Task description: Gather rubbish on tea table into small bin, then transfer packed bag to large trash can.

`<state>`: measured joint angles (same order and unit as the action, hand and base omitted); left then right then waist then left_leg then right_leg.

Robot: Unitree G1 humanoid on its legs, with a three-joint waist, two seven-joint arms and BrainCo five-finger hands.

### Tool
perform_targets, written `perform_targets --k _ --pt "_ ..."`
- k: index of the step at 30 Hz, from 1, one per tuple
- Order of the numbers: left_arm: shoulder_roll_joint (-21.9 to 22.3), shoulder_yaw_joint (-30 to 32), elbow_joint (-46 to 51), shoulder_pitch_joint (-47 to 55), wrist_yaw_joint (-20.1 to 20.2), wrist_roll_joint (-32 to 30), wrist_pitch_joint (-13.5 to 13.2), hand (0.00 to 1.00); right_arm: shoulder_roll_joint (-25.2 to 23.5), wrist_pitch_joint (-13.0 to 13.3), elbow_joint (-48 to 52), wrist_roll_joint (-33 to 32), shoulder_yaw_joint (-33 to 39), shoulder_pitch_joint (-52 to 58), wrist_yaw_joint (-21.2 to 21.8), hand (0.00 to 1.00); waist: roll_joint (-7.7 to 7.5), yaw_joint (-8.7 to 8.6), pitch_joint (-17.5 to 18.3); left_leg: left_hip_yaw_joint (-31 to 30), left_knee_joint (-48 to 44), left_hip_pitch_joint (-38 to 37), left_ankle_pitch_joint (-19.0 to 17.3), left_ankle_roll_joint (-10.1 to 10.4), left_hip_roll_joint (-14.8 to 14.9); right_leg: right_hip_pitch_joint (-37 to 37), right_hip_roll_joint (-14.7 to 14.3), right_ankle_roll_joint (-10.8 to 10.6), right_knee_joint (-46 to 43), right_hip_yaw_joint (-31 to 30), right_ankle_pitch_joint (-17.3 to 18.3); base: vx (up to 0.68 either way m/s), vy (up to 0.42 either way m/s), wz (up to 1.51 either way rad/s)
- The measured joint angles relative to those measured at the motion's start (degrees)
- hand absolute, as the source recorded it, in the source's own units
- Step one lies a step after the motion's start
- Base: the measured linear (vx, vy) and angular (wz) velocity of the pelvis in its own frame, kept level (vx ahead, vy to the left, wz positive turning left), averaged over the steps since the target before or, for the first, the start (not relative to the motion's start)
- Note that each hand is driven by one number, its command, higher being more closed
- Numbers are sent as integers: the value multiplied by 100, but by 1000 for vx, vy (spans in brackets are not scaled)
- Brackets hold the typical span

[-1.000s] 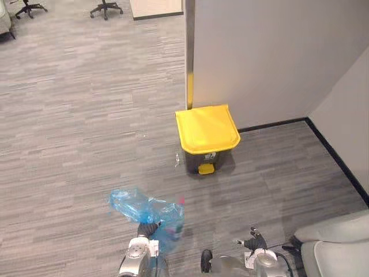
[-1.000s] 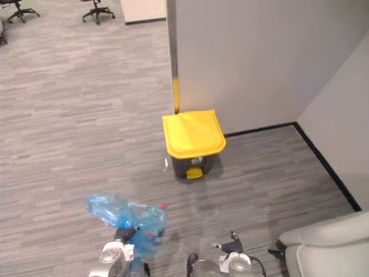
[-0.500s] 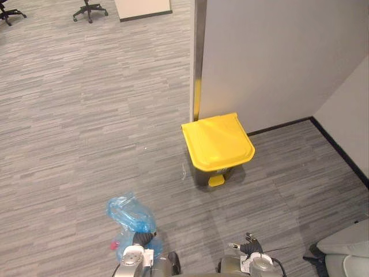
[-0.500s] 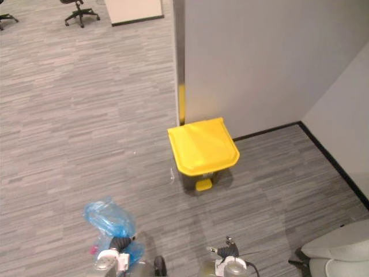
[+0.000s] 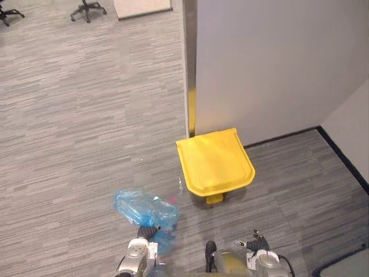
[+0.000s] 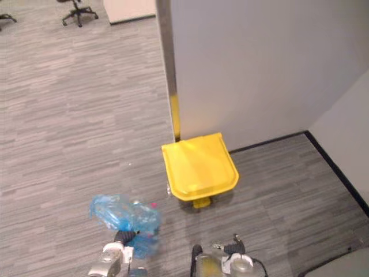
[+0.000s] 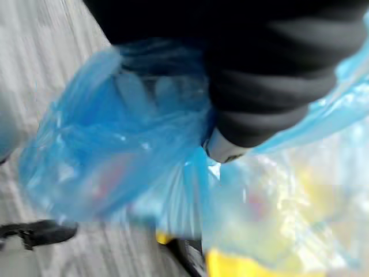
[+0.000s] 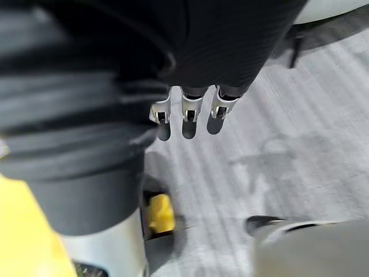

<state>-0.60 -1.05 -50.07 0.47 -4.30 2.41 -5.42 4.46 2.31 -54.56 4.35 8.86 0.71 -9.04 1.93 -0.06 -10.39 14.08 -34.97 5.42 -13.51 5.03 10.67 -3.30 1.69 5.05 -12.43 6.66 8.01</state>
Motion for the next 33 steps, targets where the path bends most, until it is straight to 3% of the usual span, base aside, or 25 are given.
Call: perform_targets --k 3,4,9,13,21,26,29,31,33 --pt "7 -8 -5 -12 2 -1 2 100 2 -6 -18 -7 14 36 -3 0 -13 6 -5 62 1136 144 119 -28 -130 31 147 -170 -37 -54 63 65 163 -6" --pt "19 -19 -53 82 3 -1 2 100 76 -10 -67 -13 50 88 -5 0 238 6 124 -180 2014 59 651 98 -141 -20 17 -375 -27 -158 131 63 236 -22" --pt "-221 -80 -244 107 -2 -12 21 100 -121 -15 -168 -43 64 152 3 0 -31 6 233 74 2755 -264 830 -114 -530 49 295 -700 354 -439 -71 72 176 -19" --pt "-364 -172 -305 132 -14 -22 78 100 -105 -15 -275 -35 51 123 2 0 -33 -9 253 283 3189 -549 921 -207 -741 149 416 -830 692 -602 -206 63 116 -22" --pt "-611 -242 -357 128 -36 -113 76 100 -84 -32 -492 27 -6 -106 2 0 -31 -14 281 302 3288 -606 919 -212 -783 240 382 -860 1022 -855 -409 77 21 -16" --pt "-524 -307 -354 71 -3 -111 70 100 22 -64 -491 58 -11 -227 2 0 -49 -7 224 405 3045 -600 735 -315 -690 -313 282 -1003 50 -1103 -324 -29 11 -39" --pt "-535 -330 -356 -56 2 -108 69 100 41 -66 -488 81 -7 -323 -4 0 -163 -40 -66 405 2974 -914 410 -440 -725 -825 406 -1202 -1343 -873 -92 -127 27 -31" --pt "-536 -309 -385 -84 -11 -107 70 100 26 -63 -458 69 -9 -341 -5 0 -195 -79 -129 411 2854 -973 265 -458 -721 -1119 457 -1141 -1322 -573 67 -94 50 -15" --pt "-537 -288 -399 -153 -12 -106 70 100 -2 -67 -304 72 -7 -352 -7 0 -263 -70 -255 412 2555 -950 92 -478 -649 -1404 459 -1084 -649 -203 -336 27 4 1"
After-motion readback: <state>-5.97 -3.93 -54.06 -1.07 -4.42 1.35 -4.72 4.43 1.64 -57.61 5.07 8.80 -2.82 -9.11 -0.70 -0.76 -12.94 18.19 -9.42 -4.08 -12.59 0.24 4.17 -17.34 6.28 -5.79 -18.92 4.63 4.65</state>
